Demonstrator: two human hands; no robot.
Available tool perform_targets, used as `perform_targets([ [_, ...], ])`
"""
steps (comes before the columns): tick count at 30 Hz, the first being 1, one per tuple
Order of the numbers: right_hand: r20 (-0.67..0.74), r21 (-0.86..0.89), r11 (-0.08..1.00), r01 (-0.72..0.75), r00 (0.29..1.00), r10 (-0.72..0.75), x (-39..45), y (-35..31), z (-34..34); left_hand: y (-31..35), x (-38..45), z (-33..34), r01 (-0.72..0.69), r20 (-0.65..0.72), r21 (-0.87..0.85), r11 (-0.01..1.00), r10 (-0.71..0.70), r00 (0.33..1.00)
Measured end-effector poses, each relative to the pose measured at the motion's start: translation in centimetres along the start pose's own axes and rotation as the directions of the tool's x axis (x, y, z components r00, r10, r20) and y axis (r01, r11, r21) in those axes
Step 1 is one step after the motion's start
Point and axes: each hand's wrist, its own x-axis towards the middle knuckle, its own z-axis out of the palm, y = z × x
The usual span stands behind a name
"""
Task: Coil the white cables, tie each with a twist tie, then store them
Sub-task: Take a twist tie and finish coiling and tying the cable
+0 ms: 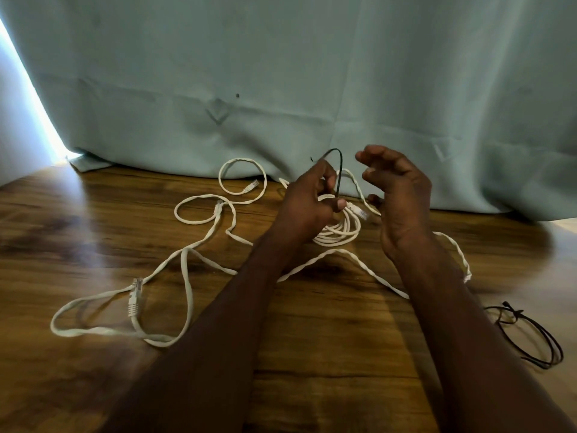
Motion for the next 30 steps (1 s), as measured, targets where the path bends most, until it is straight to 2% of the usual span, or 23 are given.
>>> perform_targets([
  [3,0.081,-0.279,0.949,0.145,0.989,-0.127,0.0,1.3,0.4,0.1,0.2,0.1,-0.054,0.021,0.001,0.999,0.054,0.998],
  [5,0.148,-0.365,0.917,0.164,0.982,-0.117,0.1,2.0,0.5,-0.1,0.4,0.0,-0.064,0.02,-0.023,0.998,0.064,0.998],
  [9,0.168,-0.454,0.885,0.103,0.985,-0.028,0.3,2.4,0.4,-0.6,0.9,-0.2,-0.056,0.002,-0.004,0.998,0.056,0.998],
  [13,0.175,-0.433,0.899,0.073,0.985,0.004,0.1,2.0,0.4,-0.6,1.1,-0.2,-0.047,-0.026,0.013,0.999,0.048,0.999],
  [17,0.254,-0.389,0.919,0.062,0.966,0.042,-0.1,1.7,0.5,-0.5,1.2,-0.4,-0.046,-0.052,0.064,0.997,0.05,0.997],
  [20,0.314,-0.316,0.947,0.049,0.948,0.056,-0.1,1.8,0.5,-0.2,1.2,-0.7,-0.002,-0.083,0.001,1.0,0.002,0.997],
  [23,0.395,-0.297,0.949,0.109,0.918,0.018,0.1,1.9,0.3,-0.2,1.3,-0.9,0.034,-0.098,-0.1,0.994,-0.044,0.994],
  [28,0.325,-0.385,0.905,0.18,0.944,-0.05,-0.2,2.2,0.4,0.2,1.2,-0.4,0.082,-0.103,-0.096,0.992,-0.092,0.99],
  [30,0.284,-0.338,0.932,0.132,0.958,-0.032,-0.5,2.3,0.6,0.4,1.1,-0.4,0.082,-0.091,-0.096,0.992,-0.091,0.992],
])
